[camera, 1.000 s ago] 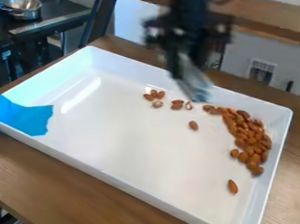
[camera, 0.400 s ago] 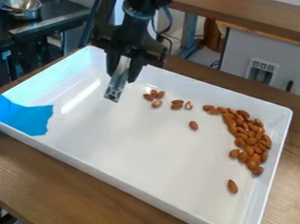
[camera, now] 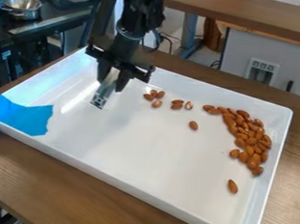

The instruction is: Sweep into pile

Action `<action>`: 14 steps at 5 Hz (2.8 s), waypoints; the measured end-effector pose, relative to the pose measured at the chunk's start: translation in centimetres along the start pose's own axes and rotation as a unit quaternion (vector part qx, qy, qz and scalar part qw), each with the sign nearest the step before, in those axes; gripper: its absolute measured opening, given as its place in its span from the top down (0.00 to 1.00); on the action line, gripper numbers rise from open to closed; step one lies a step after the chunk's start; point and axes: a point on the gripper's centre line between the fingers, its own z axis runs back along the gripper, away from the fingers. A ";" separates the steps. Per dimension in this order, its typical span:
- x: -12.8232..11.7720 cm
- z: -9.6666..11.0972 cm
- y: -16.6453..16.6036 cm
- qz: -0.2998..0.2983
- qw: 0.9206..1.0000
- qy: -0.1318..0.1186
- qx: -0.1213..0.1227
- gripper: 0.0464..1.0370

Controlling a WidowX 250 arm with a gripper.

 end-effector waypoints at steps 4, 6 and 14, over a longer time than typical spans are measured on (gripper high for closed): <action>0.8 -1.9 -3.5 -0.048 0.999 0.004 0.010 0.67; 0.1 -1.6 -7.1 -0.079 0.997 0.007 -0.006 0.67; -4.3 9.0 -14.9 -0.075 0.992 -0.007 -0.104 0.67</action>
